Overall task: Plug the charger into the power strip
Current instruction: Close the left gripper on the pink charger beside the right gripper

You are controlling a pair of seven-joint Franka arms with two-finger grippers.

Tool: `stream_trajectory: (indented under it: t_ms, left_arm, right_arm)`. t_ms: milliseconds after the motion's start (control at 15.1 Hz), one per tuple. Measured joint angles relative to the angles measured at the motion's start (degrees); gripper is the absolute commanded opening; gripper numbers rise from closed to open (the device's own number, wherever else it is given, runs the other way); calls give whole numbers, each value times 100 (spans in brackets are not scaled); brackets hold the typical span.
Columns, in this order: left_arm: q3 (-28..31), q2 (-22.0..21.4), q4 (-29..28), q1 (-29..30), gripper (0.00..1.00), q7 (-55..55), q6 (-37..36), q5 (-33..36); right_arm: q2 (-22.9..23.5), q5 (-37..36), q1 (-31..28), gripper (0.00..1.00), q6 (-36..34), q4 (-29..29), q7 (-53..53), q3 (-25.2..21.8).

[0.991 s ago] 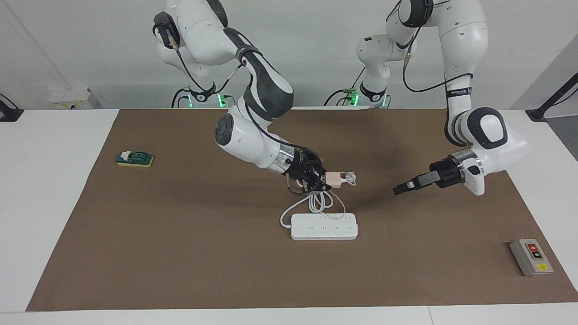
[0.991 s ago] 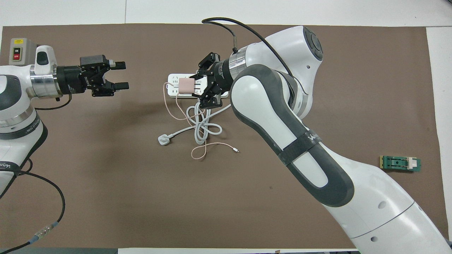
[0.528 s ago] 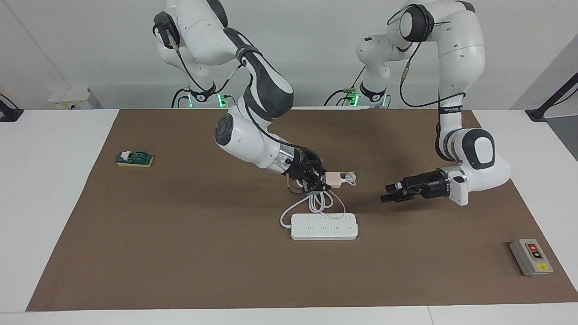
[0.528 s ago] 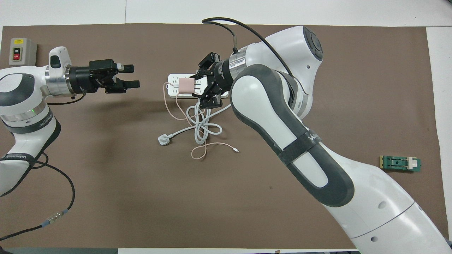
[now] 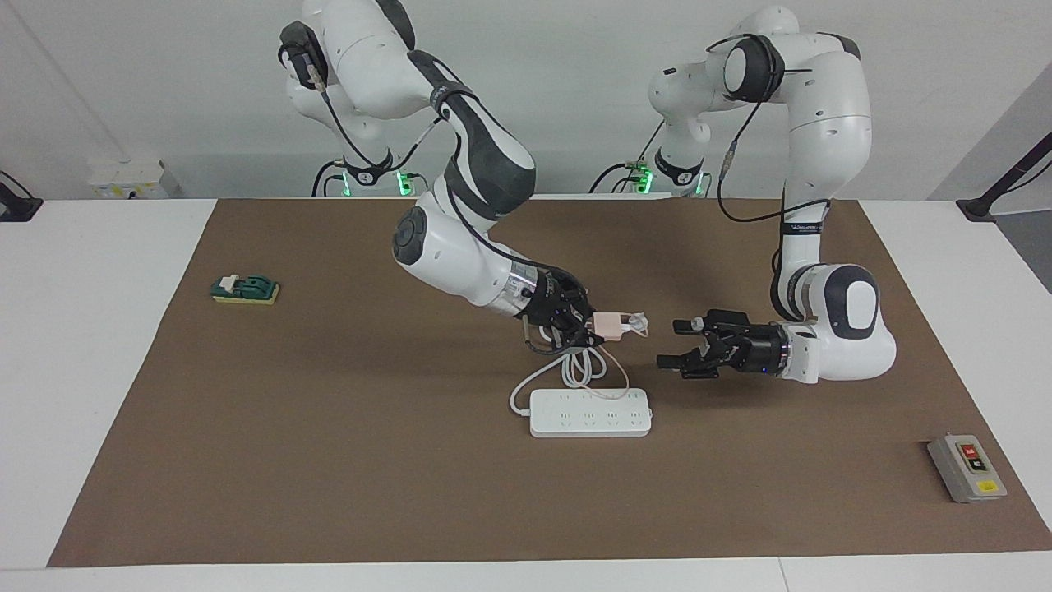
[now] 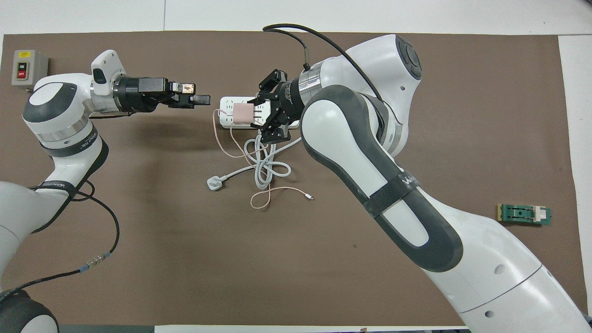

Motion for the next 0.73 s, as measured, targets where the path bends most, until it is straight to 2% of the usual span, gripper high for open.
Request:
stream_trajectory:
  t_ms: [396, 727]
  left_arm:
    - [-35, -335, -379, -323, 100, -309, 268, 17]
    - [-18, -513, -554, -344, 100, -812, 668, 43]
  right_arm:
    - [0, 0, 2, 0, 0, 0, 0, 1]
    - [0, 1, 4, 0, -1, 0, 0, 4]
